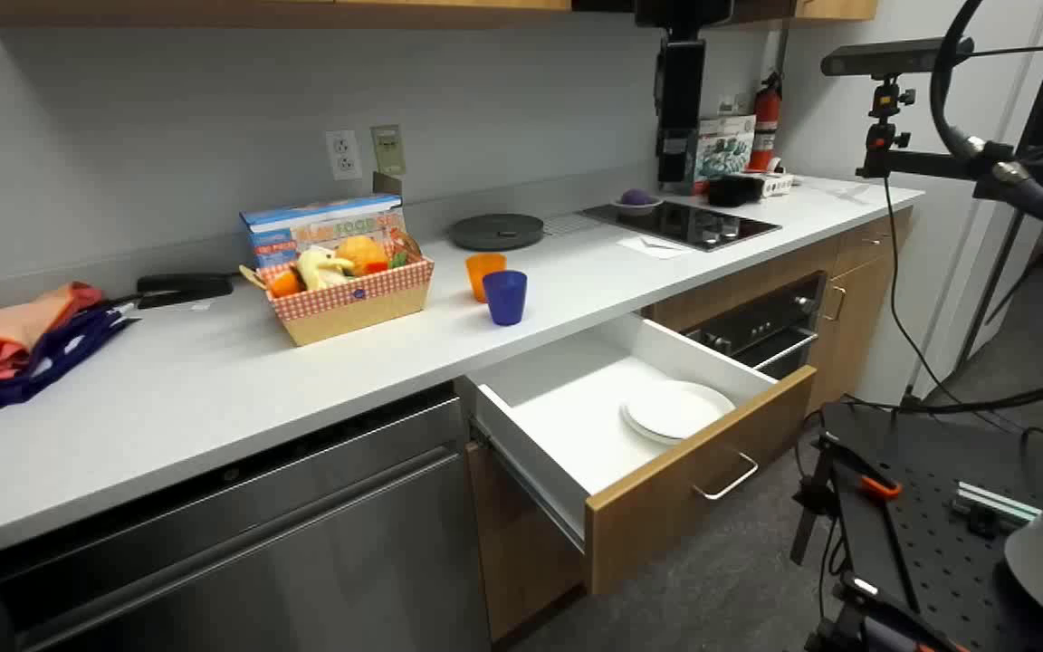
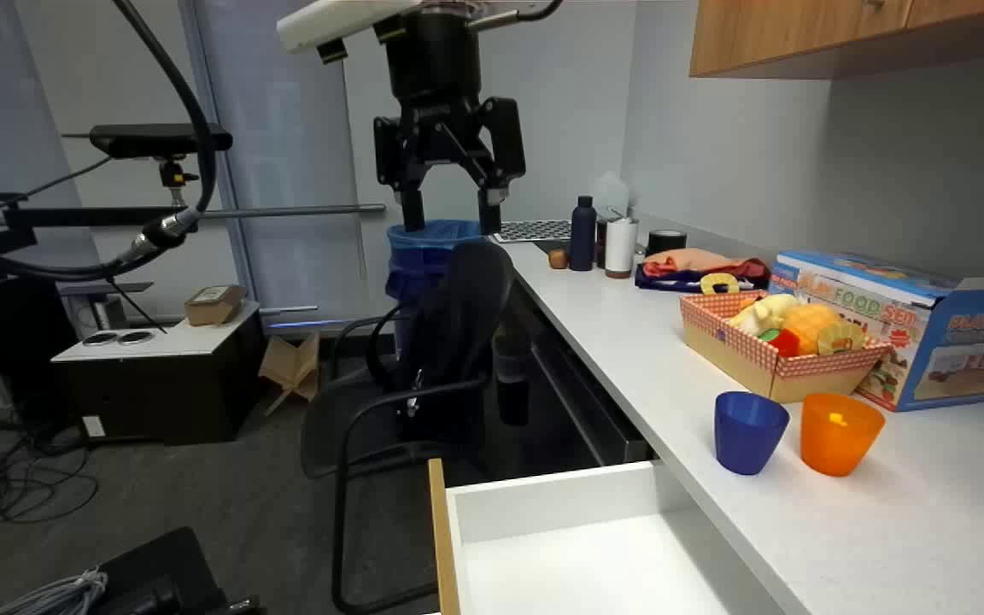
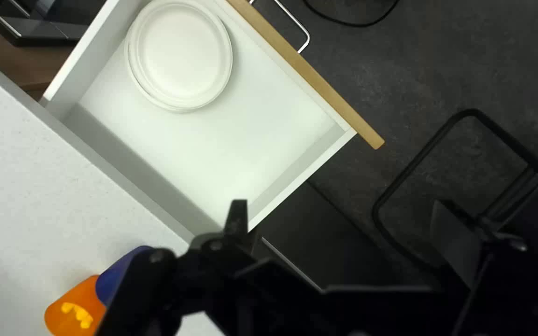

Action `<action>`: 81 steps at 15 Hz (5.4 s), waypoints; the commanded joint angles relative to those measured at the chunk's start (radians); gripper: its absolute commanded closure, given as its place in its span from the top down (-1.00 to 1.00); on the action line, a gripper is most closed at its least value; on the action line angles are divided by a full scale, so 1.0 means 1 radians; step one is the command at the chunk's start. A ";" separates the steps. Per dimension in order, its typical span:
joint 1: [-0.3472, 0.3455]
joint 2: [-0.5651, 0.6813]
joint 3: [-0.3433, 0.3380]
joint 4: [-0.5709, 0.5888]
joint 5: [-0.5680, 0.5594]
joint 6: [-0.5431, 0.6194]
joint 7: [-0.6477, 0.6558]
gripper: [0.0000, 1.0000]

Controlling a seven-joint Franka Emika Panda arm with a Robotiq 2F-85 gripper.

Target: Close the open drawer

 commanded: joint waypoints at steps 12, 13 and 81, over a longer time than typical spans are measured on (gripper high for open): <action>0.007 0.001 -0.006 0.002 -0.002 -0.002 0.002 1.00; 0.007 0.001 -0.006 0.002 -0.002 -0.002 0.002 1.00; -0.079 0.632 -0.084 -0.457 0.334 0.893 0.145 1.00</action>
